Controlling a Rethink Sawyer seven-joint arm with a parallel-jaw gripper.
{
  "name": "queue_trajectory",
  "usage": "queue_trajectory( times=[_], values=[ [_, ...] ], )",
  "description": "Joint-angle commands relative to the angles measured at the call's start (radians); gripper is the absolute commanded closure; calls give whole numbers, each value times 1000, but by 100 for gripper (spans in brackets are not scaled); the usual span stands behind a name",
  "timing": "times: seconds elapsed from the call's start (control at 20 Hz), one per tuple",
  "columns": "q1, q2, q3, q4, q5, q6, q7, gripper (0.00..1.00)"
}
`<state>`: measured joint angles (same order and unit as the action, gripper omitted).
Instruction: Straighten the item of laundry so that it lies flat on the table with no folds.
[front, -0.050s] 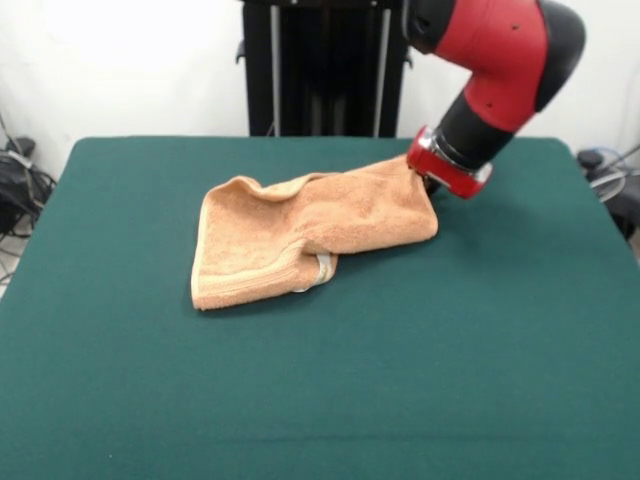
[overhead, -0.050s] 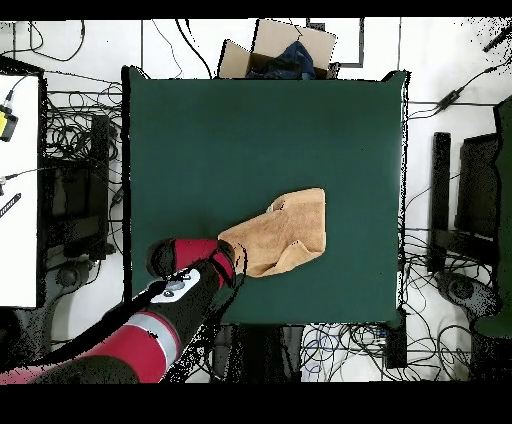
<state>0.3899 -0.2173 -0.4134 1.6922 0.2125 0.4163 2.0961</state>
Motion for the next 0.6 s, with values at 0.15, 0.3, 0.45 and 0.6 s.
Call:
queue_trajectory(
  times=[0.15,0.3,0.45,0.6],
  values=[
    [-80,206,143,-178,142,-251,256,100],
    [-95,147,180,-119,154,-157,231,100],
    [-88,99,192,-53,162,-138,231,100],
    [-88,77,210,-16,176,-135,232,100]
  ],
)
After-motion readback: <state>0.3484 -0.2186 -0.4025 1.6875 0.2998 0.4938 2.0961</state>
